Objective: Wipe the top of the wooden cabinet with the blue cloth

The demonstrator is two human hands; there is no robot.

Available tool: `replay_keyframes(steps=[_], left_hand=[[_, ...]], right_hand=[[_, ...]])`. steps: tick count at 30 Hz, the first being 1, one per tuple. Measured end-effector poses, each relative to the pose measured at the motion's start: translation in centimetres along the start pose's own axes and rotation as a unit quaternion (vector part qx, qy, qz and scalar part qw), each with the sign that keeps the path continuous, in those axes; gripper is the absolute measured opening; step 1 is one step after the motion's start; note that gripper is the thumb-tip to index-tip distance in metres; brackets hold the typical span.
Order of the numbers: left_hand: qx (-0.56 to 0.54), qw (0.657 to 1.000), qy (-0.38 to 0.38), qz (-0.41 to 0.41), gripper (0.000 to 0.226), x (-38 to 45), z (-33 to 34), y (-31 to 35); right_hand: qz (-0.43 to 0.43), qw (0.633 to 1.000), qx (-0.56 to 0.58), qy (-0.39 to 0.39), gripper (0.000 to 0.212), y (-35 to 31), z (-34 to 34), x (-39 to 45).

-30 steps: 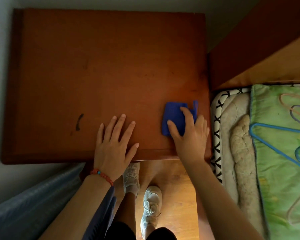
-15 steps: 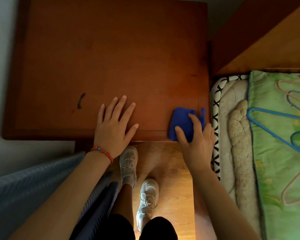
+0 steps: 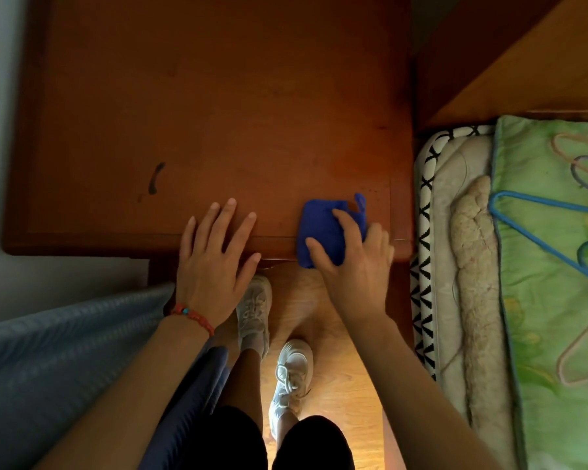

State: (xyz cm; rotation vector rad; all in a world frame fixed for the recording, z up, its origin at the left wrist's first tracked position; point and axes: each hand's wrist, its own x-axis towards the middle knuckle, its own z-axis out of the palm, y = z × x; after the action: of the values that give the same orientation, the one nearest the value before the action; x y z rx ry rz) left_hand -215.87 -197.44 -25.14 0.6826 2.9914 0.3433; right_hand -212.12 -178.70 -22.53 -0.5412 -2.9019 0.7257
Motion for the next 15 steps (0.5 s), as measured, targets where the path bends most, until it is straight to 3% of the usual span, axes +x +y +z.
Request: replay_keyframes(steps=[5,10,15], left_hand=[[-0.008,1.0,0.009,-0.005,0.053,0.0,0.0,0.2],[-0.007,1.0,0.019,-0.014,0.052,0.2,0.1,0.5],[-0.013,1.0,0.017,-0.023,0.05,0.8,-0.4,0.5]], right_hand=[[0.086,0.995,0.028,0.052,0.057,1.0,-0.5,-1.2],[0.014,1.0,0.008,-0.006,0.055,-1.6,0.7,-0.5],[0.049,0.998,0.024,0.012,0.052,-1.7,0.7,2.2]])
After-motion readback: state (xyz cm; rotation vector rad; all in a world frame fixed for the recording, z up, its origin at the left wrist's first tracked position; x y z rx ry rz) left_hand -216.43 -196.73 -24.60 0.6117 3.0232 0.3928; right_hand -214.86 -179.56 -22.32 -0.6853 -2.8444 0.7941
